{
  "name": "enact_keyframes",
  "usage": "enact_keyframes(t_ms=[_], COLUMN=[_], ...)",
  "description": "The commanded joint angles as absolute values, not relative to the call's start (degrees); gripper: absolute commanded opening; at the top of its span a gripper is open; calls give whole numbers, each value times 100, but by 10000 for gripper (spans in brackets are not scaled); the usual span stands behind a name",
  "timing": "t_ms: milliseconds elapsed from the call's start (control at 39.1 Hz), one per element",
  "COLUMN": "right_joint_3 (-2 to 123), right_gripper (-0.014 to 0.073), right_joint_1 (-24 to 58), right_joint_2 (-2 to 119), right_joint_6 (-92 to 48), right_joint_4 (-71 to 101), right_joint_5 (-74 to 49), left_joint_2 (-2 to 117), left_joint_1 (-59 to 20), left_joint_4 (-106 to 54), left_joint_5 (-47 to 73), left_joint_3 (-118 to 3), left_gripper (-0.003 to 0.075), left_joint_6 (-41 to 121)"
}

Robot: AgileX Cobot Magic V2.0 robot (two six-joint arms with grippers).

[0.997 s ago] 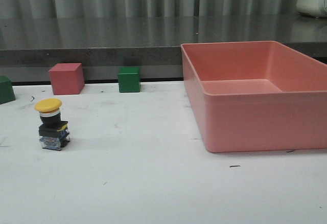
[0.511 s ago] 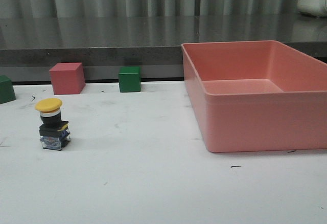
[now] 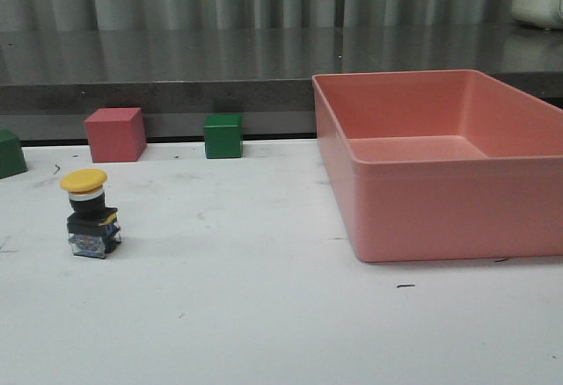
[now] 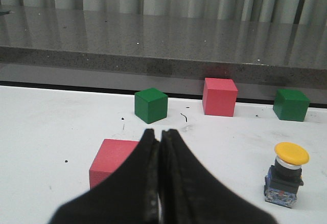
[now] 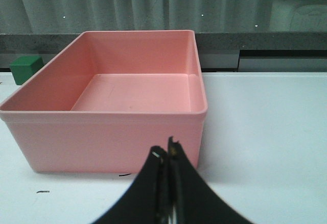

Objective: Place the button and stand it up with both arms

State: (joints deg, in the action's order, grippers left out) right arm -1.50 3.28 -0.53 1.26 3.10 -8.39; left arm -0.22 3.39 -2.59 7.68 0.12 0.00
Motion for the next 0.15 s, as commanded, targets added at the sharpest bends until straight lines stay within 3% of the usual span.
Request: enact_keyframes(t_ms=[0, 128], right_joint_3=[-125, -125], right_gripper=[-62, -62], right_joint_1=[300, 300], right_joint_2=[-161, -161], right_joint_6=[87, 87], right_joint_4=[314, 314], right_joint_5=[-406, -406], left_joint_2=[-159, -159], left_joint_1=[339, 339], left_joint_4=[-310, -310], left_joint_5=[288, 288], left_joint_3=[62, 62], left_gripper=[-20, -20], left_joint_6=[0, 0])
